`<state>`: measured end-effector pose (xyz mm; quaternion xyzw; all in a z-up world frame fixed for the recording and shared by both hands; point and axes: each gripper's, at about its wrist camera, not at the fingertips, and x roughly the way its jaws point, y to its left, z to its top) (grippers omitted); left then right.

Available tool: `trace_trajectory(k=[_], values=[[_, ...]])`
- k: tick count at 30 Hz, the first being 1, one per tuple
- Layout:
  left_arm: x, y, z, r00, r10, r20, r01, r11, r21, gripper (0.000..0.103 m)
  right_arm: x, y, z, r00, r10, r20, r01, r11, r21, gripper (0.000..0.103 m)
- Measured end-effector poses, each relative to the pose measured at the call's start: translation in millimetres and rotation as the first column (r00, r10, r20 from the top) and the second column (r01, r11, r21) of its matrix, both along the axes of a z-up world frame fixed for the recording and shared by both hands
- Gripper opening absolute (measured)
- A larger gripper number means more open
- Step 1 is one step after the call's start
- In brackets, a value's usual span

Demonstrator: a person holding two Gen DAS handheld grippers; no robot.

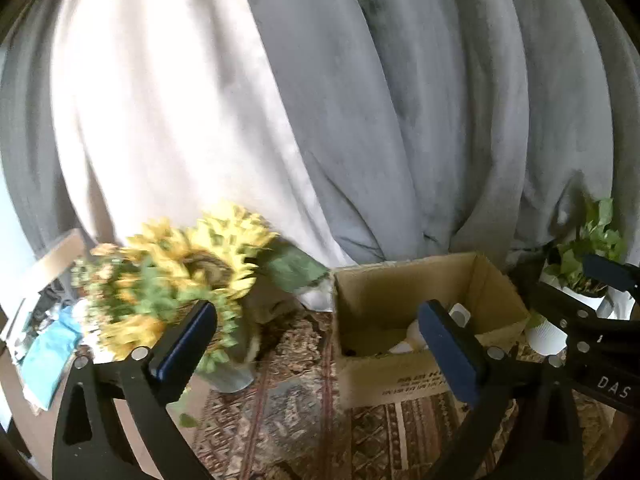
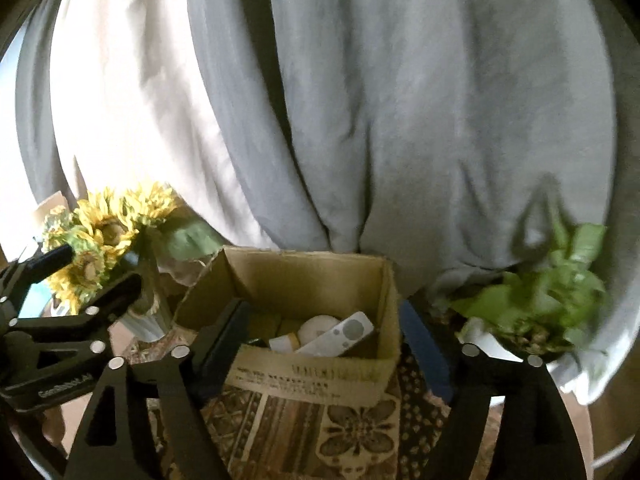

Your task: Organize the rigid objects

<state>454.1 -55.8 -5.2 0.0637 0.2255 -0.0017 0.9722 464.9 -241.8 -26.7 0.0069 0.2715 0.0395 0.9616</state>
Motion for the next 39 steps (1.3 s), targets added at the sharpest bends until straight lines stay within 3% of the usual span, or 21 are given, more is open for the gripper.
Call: trace_trajectory(k=[12, 21, 39], values=[[-104.4, 26.0, 21.9, 0.996, -0.013, 0.083, 0.014, 1.000, -0.010, 0.103, -108.4, 7.9, 28.4, 0.993, -0.101, 0.064, 0.101, 0.995, 0.004, 0.094], [-164.9, 42.1, 29.9, 0.993, -0.046, 0.110, 0.050, 0.998, -0.030, 0.103, -180.8, 19.0, 38.7, 0.982, -0.157, 0.103, 0.154, 0.987, 0.035, 0.095], [-300.0, 53.1, 38.4, 0.989, -0.024, 0.144, 0.031, 0.998, -0.046, 0.103, -302.3, 30.2, 55.3, 0.980, -0.121, 0.157, 0.115, 0.992, 0.042, 0.095]])
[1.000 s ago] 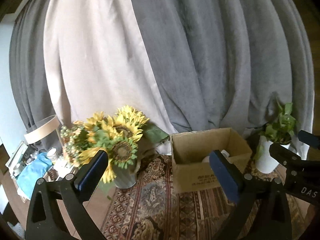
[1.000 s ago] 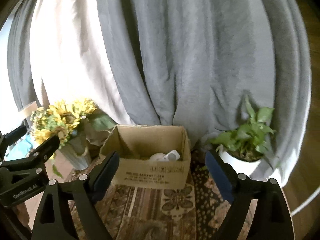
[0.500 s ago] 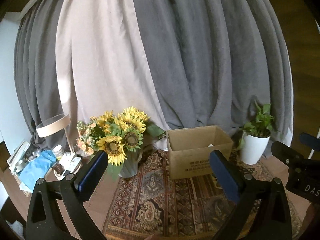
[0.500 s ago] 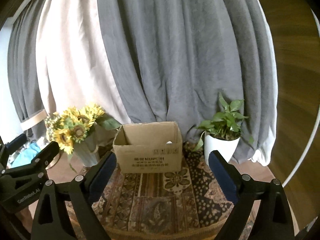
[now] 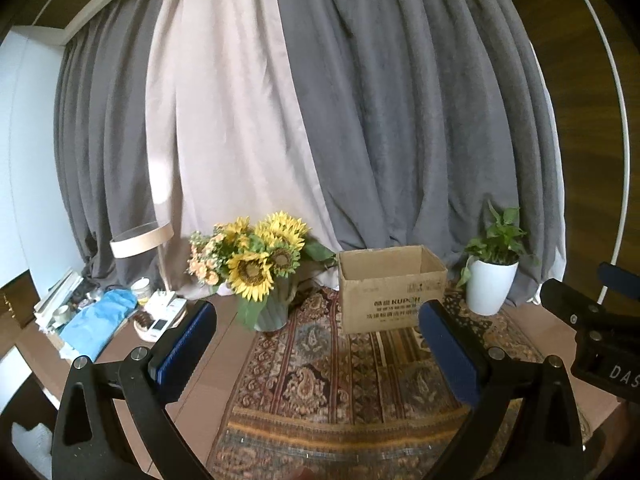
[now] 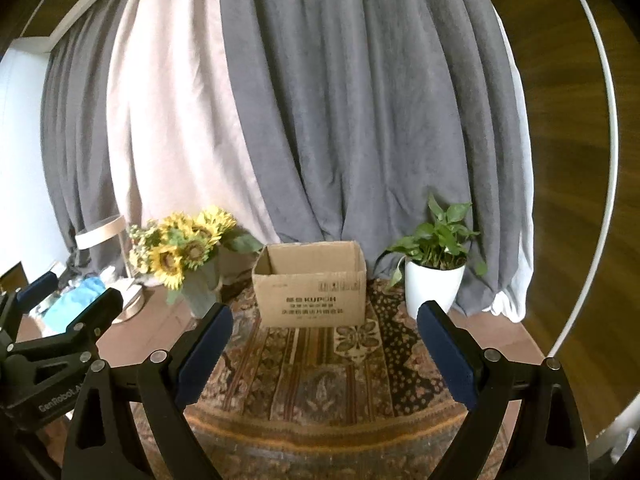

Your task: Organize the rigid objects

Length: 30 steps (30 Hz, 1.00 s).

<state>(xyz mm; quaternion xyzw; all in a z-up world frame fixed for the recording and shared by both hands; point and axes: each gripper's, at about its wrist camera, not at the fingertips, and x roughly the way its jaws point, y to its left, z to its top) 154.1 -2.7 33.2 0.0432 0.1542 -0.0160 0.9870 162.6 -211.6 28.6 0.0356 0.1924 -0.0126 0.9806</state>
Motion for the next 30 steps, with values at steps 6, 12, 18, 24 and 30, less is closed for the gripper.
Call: trace_trajectory(k=[6, 12, 18, 24, 30], values=[[-38.6, 2.4, 0.3, 1.000, 0.003, 0.011, -0.004, 1.000, 0.015, 0.103, -41.5, 2.4, 1.0, 1.000, 0.003, 0.009, -0.003, 1.000, 0.001, 0.095], [-71.3, 8.5, 7.5, 1.000, 0.013, 0.022, -0.013, 1.000, 0.018, 0.103, -76.0, 9.7, 6.3, 1.000, 0.022, 0.016, -0.022, 1.000, 0.004, 0.095], [-97.8, 14.2, 11.3, 0.999, 0.013, 0.035, -0.014, 1.000, 0.018, 0.103, -101.9, 13.8, 11.2, 0.999, 0.026, 0.022, -0.026, 1.000, 0.010, 0.095], [-115.3, 22.8, 15.5, 0.999, 0.003, 0.049, -0.004, 1.000, 0.015, 0.103, -123.5, 20.6, 13.9, 0.999, 0.018, 0.029, -0.018, 1.000, 0.015, 0.096], [-130.6, 31.8, 19.1, 0.998, -0.021, 0.058, 0.020, 1.000, 0.014, 0.103, -145.0, 30.4, 20.0, 0.998, -0.013, 0.055, 0.013, 1.000, 0.002, 0.096]])
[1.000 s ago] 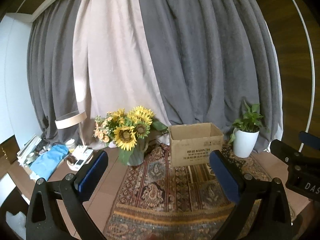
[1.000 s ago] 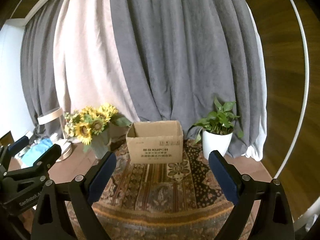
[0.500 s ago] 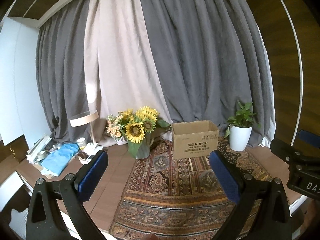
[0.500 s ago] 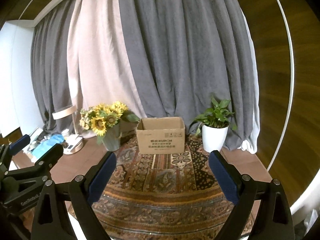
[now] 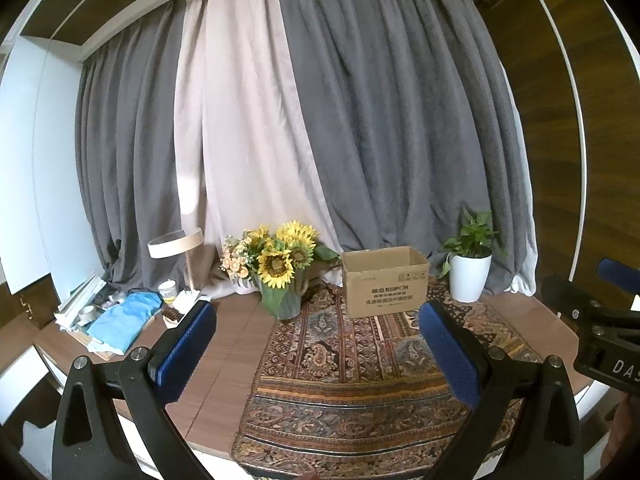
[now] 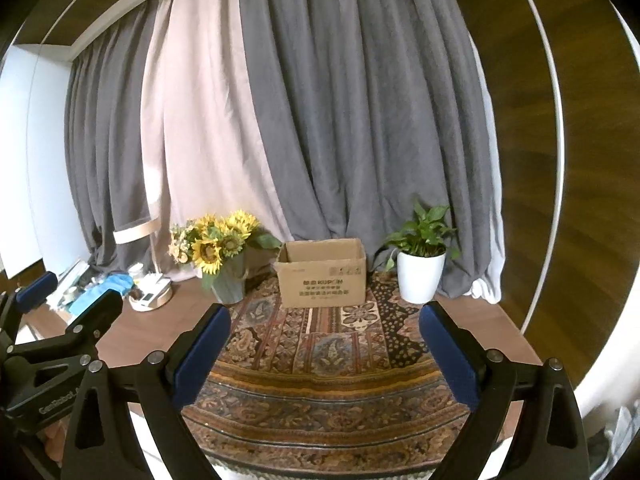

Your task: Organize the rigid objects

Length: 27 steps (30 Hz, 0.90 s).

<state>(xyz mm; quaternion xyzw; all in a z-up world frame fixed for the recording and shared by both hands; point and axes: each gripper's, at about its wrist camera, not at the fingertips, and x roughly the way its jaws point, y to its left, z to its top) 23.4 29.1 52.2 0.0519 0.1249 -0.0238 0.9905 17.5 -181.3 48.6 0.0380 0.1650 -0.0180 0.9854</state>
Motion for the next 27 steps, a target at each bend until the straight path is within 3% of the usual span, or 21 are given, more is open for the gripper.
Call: trace_trajectory(k=[27], values=[[-58.2, 20.5, 7.1, 0.999, -0.027, 0.022, 0.027, 1.000, -0.004, 0.103, -75.9, 29.0, 6.2, 0.998, -0.053, 0.020, 0.053, 0.999, 0.001, 0.097]])
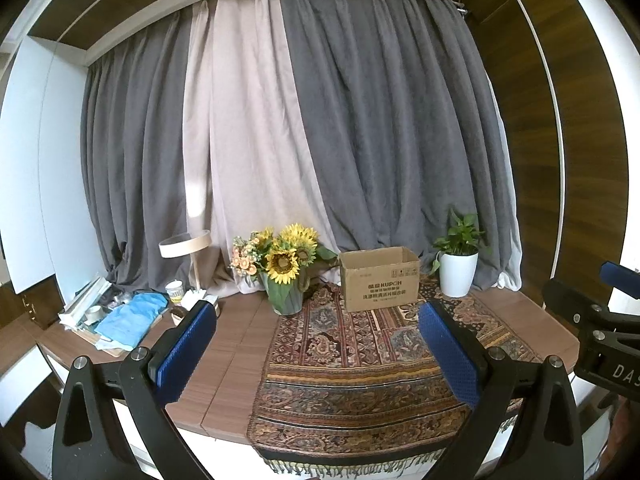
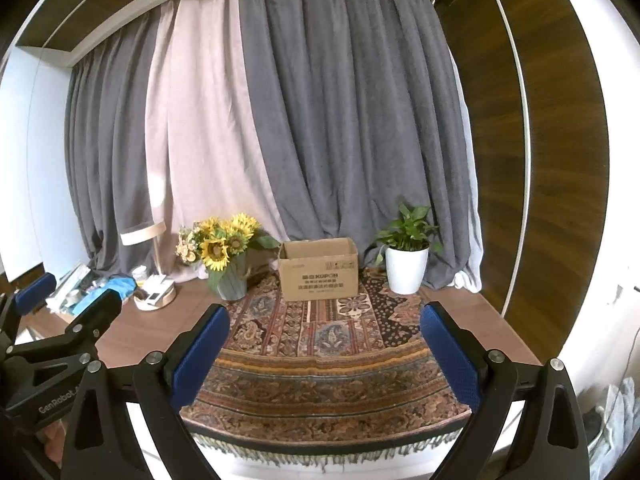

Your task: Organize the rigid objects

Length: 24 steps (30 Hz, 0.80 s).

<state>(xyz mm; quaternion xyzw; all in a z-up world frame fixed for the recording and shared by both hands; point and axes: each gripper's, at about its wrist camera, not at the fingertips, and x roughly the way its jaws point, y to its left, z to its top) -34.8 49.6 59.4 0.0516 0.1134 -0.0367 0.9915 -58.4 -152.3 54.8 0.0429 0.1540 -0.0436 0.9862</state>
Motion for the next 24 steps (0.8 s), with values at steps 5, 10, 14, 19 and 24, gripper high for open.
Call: trace_trajectory(k=[5, 10, 14, 19, 24], values=[[-2.0, 0.2, 1.1, 1.000, -0.001, 0.001, 0.001, 1.000, 0.000, 0.103, -4.3, 0.3, -0.3, 1.000, 0.000, 0.000, 0.000, 1.000, -0.003, 0.097], [-3.8, -0.8, 1.6, 1.000, -0.004, 0.003, 0.004, 1.000, 0.001, 0.103, -5.8, -0.8, -0.5, 1.000, 0.001, 0.000, -0.001, 1.000, -0.002, 0.097], [-4.4, -1.6, 2.4, 1.000, -0.006, 0.003, 0.006, 1.000, -0.001, 0.103, -7.7, -1.3, -0.6, 1.000, 0.000, 0.001, 0.000, 1.000, -0.004, 0.097], [-5.5, -2.6, 2.7, 1.000, -0.008, 0.002, 0.008, 1.000, 0.000, 0.103, -6.8, -1.6, -0.8, 1.000, 0.000, 0.000, 0.000, 1.000, -0.002, 0.097], [-8.4, -5.4, 3.2, 1.000, -0.009, 0.005, 0.009, 1.000, 0.000, 0.103, -8.2, -2.6, -0.6, 1.000, 0.002, 0.001, -0.002, 1.000, -0.001, 0.097]])
